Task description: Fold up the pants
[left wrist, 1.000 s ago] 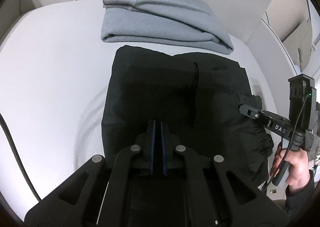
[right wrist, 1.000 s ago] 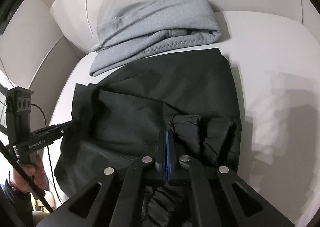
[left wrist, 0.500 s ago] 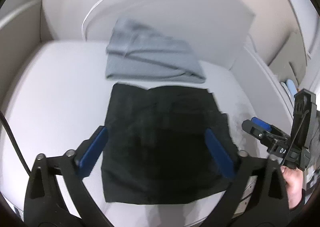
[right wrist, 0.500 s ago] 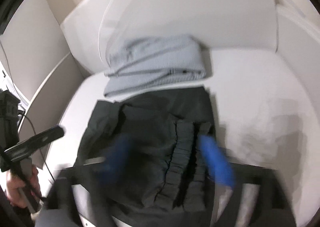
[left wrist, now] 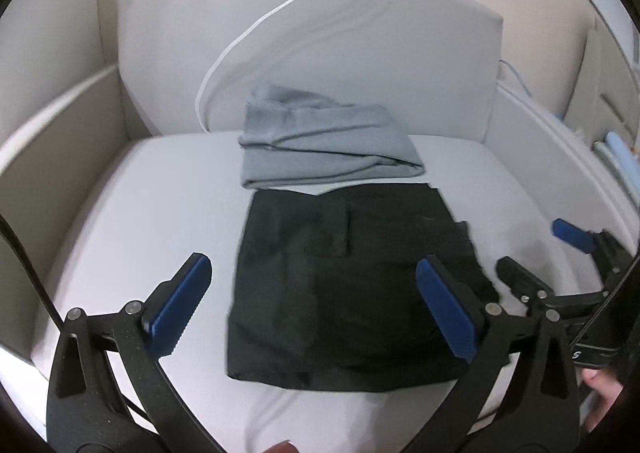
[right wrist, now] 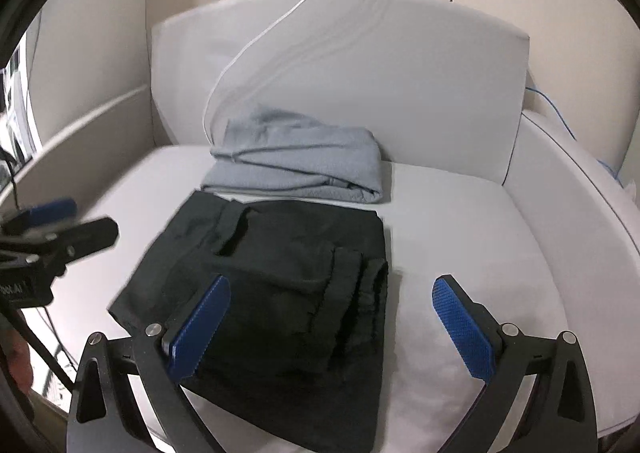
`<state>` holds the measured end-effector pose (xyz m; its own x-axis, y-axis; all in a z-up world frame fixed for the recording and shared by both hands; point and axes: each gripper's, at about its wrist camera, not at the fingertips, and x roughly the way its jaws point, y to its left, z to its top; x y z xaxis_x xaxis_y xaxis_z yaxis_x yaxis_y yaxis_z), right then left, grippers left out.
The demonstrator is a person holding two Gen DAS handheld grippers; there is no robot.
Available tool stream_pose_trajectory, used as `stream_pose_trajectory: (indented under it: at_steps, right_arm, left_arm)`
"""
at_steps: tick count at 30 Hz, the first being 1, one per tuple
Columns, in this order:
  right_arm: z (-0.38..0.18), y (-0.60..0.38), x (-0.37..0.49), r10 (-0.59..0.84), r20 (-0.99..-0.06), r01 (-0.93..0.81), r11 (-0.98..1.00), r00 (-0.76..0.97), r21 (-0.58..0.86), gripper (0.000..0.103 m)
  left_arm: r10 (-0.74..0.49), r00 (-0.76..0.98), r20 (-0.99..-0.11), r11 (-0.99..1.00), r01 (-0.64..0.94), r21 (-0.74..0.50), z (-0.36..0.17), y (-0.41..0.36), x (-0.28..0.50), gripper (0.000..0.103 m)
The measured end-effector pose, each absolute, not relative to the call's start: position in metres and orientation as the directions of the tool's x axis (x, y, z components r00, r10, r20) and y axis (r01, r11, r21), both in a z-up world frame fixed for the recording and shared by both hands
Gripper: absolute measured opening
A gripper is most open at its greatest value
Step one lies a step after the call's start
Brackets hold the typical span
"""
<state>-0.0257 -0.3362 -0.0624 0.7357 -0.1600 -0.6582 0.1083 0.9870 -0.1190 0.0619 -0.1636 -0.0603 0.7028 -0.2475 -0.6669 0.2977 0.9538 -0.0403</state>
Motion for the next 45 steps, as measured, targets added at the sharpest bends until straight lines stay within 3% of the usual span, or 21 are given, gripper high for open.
stream_pose_trajectory:
  at_steps: [3, 14, 29, 45]
  right_arm:
    - [-0.071, -0.341, -0.019, -0.168, -0.677, 0.114, 0.986, 0.716, -0.125, 0.103]
    - [-0.073, -0.347, -0.018, -0.157, -0.667, 0.128, 0.987, 0.728, -0.093, 0.103]
    - [-0.076, -0.351, -0.015, -0.15, -0.672, 0.138, 0.988, 0.725, -0.072, 0.103]
    - [-0.079, -0.35, -0.014, -0.155, -0.675, 0.143, 0.987, 0.721, -0.074, 0.103]
  left_arm:
    - [-0.178, 0.712, -0.679, 0.956, 0.289, 0.053, -0.067, -0.17, 0.064, 0.102]
    - [-0.158, 0.728, -0.667, 0.943, 0.311, 0.116, -0.073, -0.185, 0.055, 0.102]
    - [-0.166, 0.701, -0.693, 0.972, 0.233, 0.002, -0.076, -0.167, 0.067, 0.102]
    - [-0.138, 0.696, -0.704, 0.98, 0.198, 0.003, -0.077, -0.163, 0.07, 0.102]
